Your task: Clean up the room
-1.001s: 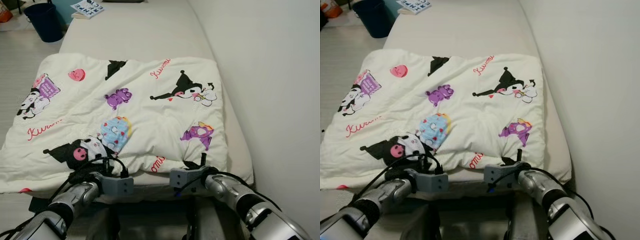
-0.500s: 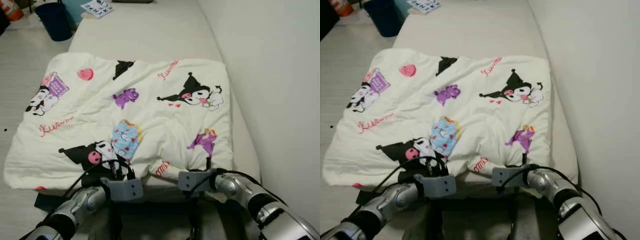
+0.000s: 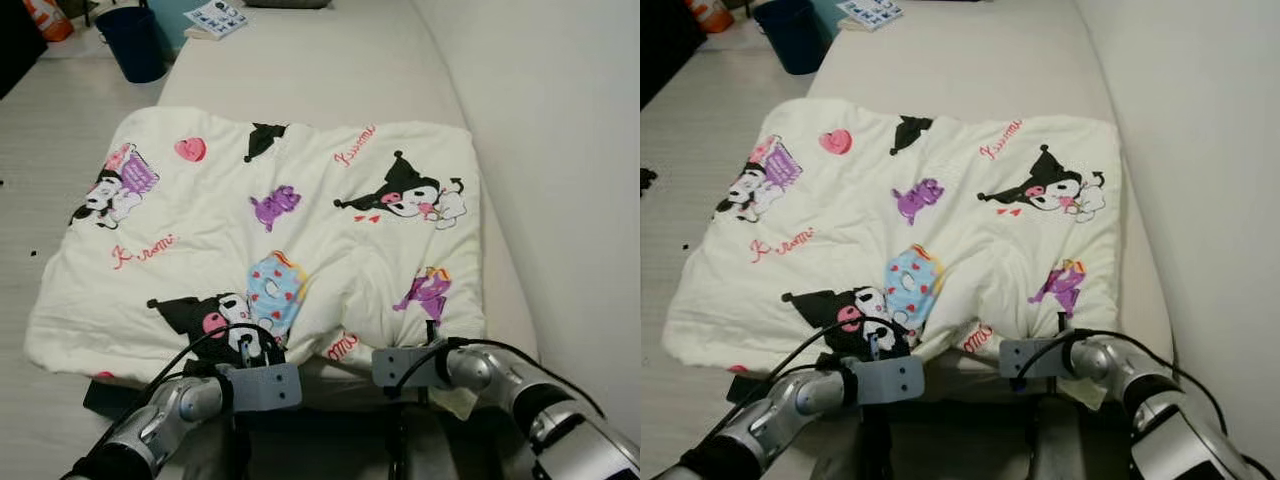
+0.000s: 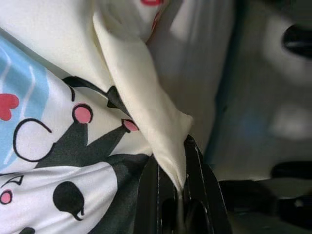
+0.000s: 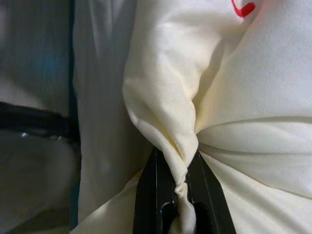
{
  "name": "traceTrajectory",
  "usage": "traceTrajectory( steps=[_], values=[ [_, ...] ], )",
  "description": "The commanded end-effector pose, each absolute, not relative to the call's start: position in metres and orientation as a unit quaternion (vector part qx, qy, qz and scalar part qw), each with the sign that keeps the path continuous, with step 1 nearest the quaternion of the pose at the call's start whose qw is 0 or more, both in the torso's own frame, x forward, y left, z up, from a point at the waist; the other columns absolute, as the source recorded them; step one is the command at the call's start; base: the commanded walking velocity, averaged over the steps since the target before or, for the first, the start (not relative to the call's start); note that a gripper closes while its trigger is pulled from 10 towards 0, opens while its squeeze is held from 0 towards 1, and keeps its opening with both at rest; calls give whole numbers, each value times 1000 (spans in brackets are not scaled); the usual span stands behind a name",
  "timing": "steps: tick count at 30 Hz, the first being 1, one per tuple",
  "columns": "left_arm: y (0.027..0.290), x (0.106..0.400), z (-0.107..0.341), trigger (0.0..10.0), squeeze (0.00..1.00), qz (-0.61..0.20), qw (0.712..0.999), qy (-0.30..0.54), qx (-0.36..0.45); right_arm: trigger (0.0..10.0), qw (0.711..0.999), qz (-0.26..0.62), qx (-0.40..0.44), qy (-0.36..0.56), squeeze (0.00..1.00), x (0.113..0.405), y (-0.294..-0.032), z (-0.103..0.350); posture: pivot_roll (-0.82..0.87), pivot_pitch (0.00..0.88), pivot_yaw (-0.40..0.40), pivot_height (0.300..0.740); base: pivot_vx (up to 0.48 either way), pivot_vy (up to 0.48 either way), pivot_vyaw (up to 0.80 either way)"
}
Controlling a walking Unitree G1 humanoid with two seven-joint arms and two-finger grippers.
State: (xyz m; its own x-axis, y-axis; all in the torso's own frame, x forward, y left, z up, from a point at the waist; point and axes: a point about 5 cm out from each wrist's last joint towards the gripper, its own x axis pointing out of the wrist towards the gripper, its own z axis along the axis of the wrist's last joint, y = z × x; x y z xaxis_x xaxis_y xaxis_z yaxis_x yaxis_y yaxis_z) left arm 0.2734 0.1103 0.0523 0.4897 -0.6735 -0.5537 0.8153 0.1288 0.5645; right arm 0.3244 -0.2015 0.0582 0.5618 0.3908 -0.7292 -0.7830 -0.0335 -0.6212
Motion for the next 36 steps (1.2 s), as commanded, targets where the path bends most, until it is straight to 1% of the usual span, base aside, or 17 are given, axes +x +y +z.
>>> traceTrajectory(
  steps=[1, 2, 4, 6, 9, 14, 17, 24, 26, 27, 28, 29, 30, 31, 32, 35, 36],
  values=[
    [86, 242, 38, 0, 0, -593, 689, 96, 406, 0, 652, 461, -561, 220, 0, 311, -211, 44, 46, 255, -3, 559, 0, 0, 0],
    [86, 242, 38, 0, 0, -593, 689, 96, 406, 0, 652, 461, -561, 220, 0, 311, -211, 44, 46, 255, -3, 559, 0, 0, 0],
    [88, 236, 38, 0, 0, -612, 671, 117, 402, 0, 637, 483, -548, 249, 0, 305, -215, 39, 46, 255, -3, 559, 0, 0, 0],
    [89, 233, 39, 0, 0, -619, 665, 126, 398, 0, 629, 492, -543, 260, 0, 301, -217, 37, 47, 254, -4, 559, 0, 0, 0],
    [89, 229, 41, 0, 0, -628, 660, 139, 388, 0, 620, 505, -534, 276, 0, 297, -219, 34, 49, 254, -3, 559, 0, 0, 0],
    [89, 227, 42, 0, 0, -634, 657, 146, 381, 0, 615, 511, -530, 282, 0, 296, -220, 33, 49, 254, -1, 559, 0, 0, 0],
    [88, 221, 45, 0, 0, -650, 646, 163, 366, 0, 608, 519, -521, 299, 0, 293, -223, 32, 49, 253, 1, 559, 0, 0, 0],
    [84, 217, 51, 0, 0, -657, 648, 173, 343, 0, 608, 519, -514, 311, 0, 292, -226, 32, 49, 253, 1, 559, 0, 0, 0],
    [81, 219, 54, 0, 0, -649, 659, 169, 341, 0, 608, 517, -519, 305, 0, 293, -226, 33, 49, 253, 1, 559, 0, 0, 0],
    [79, 222, 56, 10000, 0, -634, 676, 161, 340, 10000, 622, 510, -514, 298, 451, 296, -223, 35, 50, 250, 3, 559, 0, 0, 0],
    [79, 222, 56, 10000, 0, -634, 676, 161, 340, 10000, 622, 510, -514, 298, 451, 296, -223, 35, 50, 250, 3, 559, 0, 0, 0],
    [77, 225, 58, 10000, 0, -623, 688, 157, 339, 10000, 632, 505, -509, 294, 451, 298, -221, 36, 50, 250, 3, 559, 0, 0, 0],
    [75, 226, 60, 10000, 431, -616, 701, 158, 322, 10000, 640, 509, -494, 296, 1000, 298, -219, 37, 51, 248, 6, 559, 0, 0, 0],
    [75, 226, 60, 10000, 431, -616, 701, 158, 322, 10000, 640, 509, -494, 296, 1000, 298, -219, 37, 51, 248, 6, 559, 0, 0, 0],
    [73, 226, 62, 10000, 1000, -614, 710, 161, 307, 10000, 644, 518, -477, 299, 1000, 298, -216, 37, 51, 248, 6, 559, 0, 0, 0],
    [72, 222, 65, 10000, 1000, -618, 710, 170, 291, 10000, 643, 534, -452, 310, 1000, 296, -214, 36, 53, 246, 6, 559, 0, 0, 0],
    [73, 220, 66, 10000, 1000, -622, 705, 175, 292, 10000, 636, 544, -439, 325, 1000, 293, -214, 35, 55, 244, 5, 559, 0, 0, 0]
  ],
)
